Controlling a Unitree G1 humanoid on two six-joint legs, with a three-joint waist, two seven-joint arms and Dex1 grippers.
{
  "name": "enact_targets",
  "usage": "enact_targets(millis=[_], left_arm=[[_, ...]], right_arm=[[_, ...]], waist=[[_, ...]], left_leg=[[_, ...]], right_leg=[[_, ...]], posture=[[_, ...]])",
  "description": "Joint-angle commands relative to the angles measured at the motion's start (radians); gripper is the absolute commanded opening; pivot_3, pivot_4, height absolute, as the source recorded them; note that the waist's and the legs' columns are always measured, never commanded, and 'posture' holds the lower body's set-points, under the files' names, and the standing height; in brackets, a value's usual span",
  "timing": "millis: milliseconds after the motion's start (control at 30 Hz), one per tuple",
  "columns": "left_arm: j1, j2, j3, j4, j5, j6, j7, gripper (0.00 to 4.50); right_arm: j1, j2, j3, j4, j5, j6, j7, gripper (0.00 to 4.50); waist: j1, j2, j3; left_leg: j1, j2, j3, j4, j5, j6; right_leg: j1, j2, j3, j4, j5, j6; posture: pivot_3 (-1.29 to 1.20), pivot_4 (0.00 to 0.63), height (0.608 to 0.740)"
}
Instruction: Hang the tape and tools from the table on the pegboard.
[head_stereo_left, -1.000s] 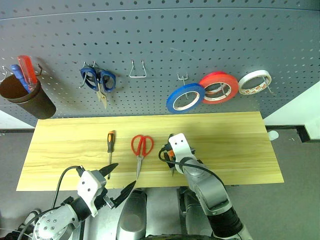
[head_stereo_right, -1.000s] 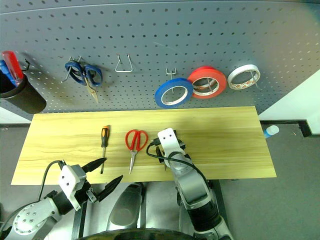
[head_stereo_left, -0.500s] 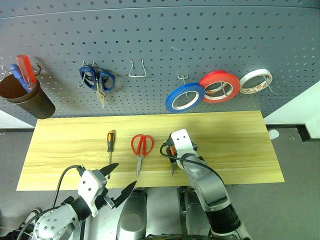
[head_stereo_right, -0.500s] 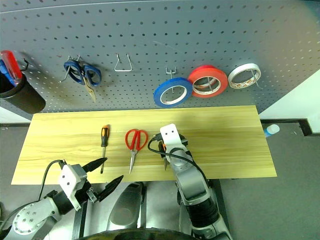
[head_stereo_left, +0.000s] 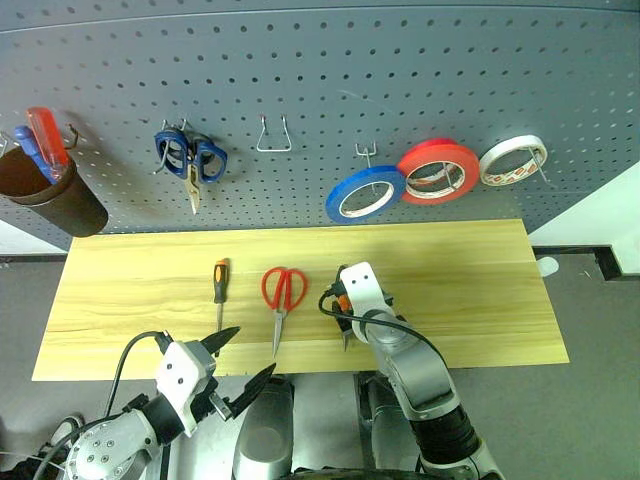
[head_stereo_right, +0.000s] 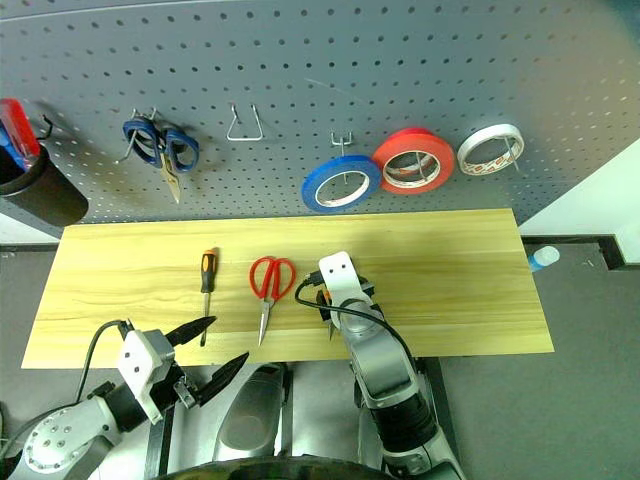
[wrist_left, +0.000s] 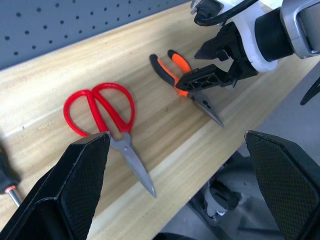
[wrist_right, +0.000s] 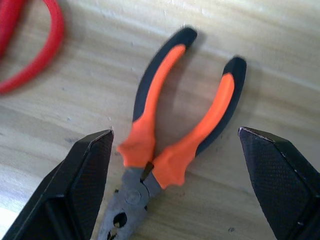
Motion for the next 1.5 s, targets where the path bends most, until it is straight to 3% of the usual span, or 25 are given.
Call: enact_targets(millis=[33, 900, 1033, 1167, 1500], left_arm=[[0.035, 0.005, -0.007, -0.046, -0.003, -0.008, -0.007, 4.50], [0.118, 0.011, 0.019, -0.086, -0.021, -0.020, -0.024, 4.50], [0.121, 0.011, 0.044, -0.078, -0.038, -0.039, -0.043, 4.50], [0.122, 0.012, 0.056, -0.074, -0.046, -0.043, -0.051, 4.50], [0.122, -0.005, 0.074, -0.070, -0.086, -0.082, -0.081, 4.50]], right_arm=[[-0.012, 0.021, 0.007, -0.005, 0.000, -0.001, -0.006, 4.17], [-0.023, 0.012, -0.006, 0.026, 0.001, 0.028, -0.010, 4.17], [-0.024, 0.011, -0.010, 0.025, 0.001, 0.023, -0.011, 3.32], [-0.024, 0.008, -0.012, 0.027, 0.000, 0.018, -0.011, 2.10], [-0.013, -0.017, 0.000, 0.012, 0.006, -0.023, 0.012, 2.10]], waist=[[0.000, 0.000, 0.004], [0.000, -0.002, 0.044], [0.000, -0.002, 0.046], [0.000, -0.003, 0.047], [0.000, -0.003, 0.047]], left_leg=[[0.000, 0.000, 0.000, 0.000, 0.000, 0.000], [-0.002, 0.000, 0.000, 0.000, 0.000, 0.001], [-0.002, 0.000, 0.000, 0.000, 0.000, 0.000], [-0.002, 0.000, 0.000, 0.000, 0.000, 0.000], [-0.003, 0.000, 0.000, 0.000, 0.000, 0.000]], right_leg=[[0.000, 0.000, 0.000, 0.000, 0.000, 0.000], [-0.003, 0.000, 0.000, 0.001, 0.000, 0.000], [-0.003, 0.000, 0.000, 0.001, 0.000, 0.000], [-0.003, 0.000, 0.000, 0.001, 0.000, 0.000], [-0.003, 0.000, 0.000, 0.001, 0.000, 0.000]], posture=[[0.45, 0.343, 0.740], [0.44, 0.385, 0.740], [0.44, 0.384, 0.740], [0.44, 0.385, 0.740], [0.44, 0.380, 0.740]])
